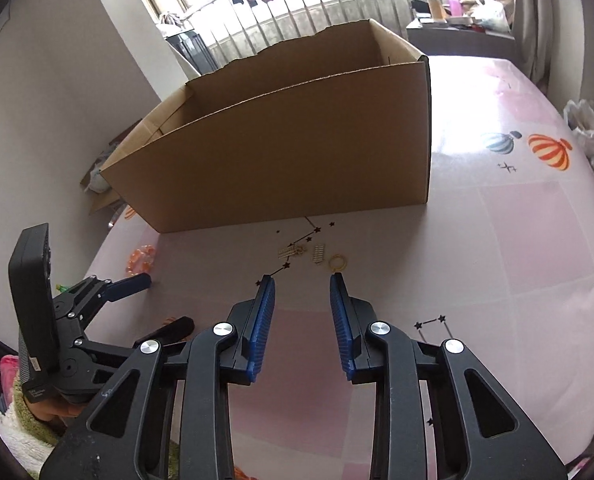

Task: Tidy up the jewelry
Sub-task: 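Move the right tool to the second gold ring and close on it, then lift the gold ring with the right tool while the left tool reaches toward a small gold charm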

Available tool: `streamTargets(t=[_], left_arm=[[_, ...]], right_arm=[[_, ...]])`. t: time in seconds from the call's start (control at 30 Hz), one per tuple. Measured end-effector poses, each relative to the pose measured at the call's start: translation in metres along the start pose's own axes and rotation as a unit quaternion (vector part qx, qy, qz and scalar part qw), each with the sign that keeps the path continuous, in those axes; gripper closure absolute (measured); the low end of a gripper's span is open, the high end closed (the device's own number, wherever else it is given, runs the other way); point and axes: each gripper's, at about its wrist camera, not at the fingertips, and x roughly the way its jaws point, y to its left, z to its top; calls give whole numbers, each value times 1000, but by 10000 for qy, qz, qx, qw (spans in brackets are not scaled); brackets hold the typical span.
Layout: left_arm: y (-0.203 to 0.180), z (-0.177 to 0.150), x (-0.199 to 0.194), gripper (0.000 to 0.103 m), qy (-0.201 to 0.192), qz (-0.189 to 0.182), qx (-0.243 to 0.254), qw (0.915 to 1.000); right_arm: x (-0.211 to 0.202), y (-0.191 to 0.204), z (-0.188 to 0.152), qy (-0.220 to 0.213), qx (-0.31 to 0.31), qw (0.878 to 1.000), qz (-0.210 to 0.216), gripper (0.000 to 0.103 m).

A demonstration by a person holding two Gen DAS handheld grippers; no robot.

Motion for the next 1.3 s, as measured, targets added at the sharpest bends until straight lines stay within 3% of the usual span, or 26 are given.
streamTargets(t=[0.1, 0.3, 0.8, 1.3], left_arm=[[5, -5, 3, 5, -29, 2, -108, 9999], [6, -12, -1, 5, -241, 38, -120, 9996], [4, -11, -1, 5, -180, 32, -111, 9998], [3, -4, 3, 5, -118, 2, -91, 9999]], right_arm=[[7, 0, 3, -47, -209, 9996, -199, 75], [27, -2, 7, 10, -550, 9972, -501, 79], [43, 6, 8, 253, -1084, 9926, -482, 92], [29, 8, -8, 416, -778, 9961, -93, 96]])
